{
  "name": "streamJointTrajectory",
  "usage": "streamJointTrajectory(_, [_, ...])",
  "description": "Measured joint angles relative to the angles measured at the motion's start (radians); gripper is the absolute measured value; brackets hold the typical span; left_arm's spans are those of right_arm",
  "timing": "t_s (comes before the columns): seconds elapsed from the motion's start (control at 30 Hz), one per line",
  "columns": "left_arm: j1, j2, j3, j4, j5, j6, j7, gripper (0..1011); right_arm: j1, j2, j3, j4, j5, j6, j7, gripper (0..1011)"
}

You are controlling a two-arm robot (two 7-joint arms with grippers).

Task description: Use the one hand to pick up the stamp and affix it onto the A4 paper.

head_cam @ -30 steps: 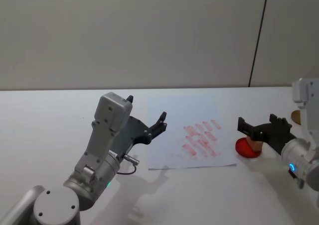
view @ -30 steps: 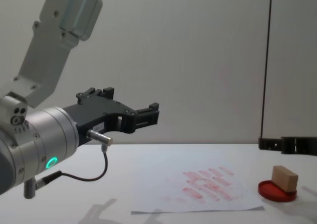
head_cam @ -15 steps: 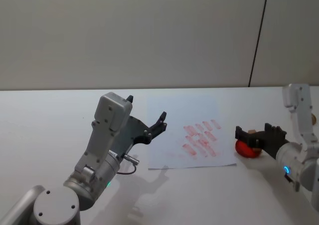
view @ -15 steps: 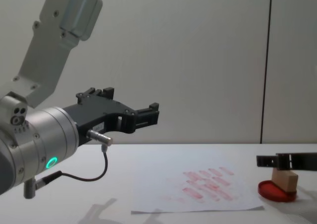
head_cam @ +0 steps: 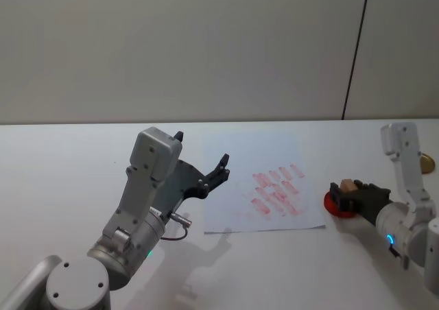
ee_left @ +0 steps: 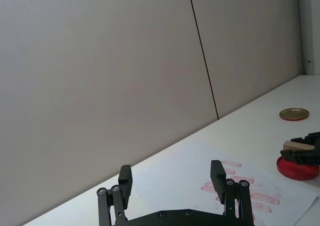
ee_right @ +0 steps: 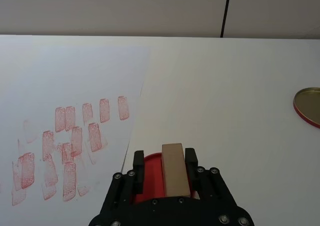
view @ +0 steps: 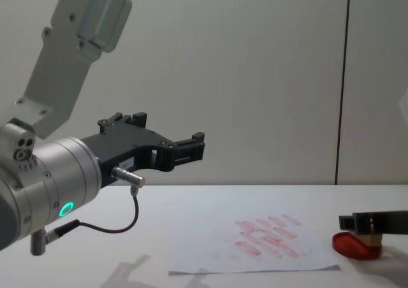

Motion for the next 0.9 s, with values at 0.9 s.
streamJointTrajectory(0.9, [0.000, 0.000, 0.000, 0.000, 0.000, 0.000, 0.000, 993, 0.011, -0.007, 0.001, 0.050, -0.035, -0.001, -0.005, 220])
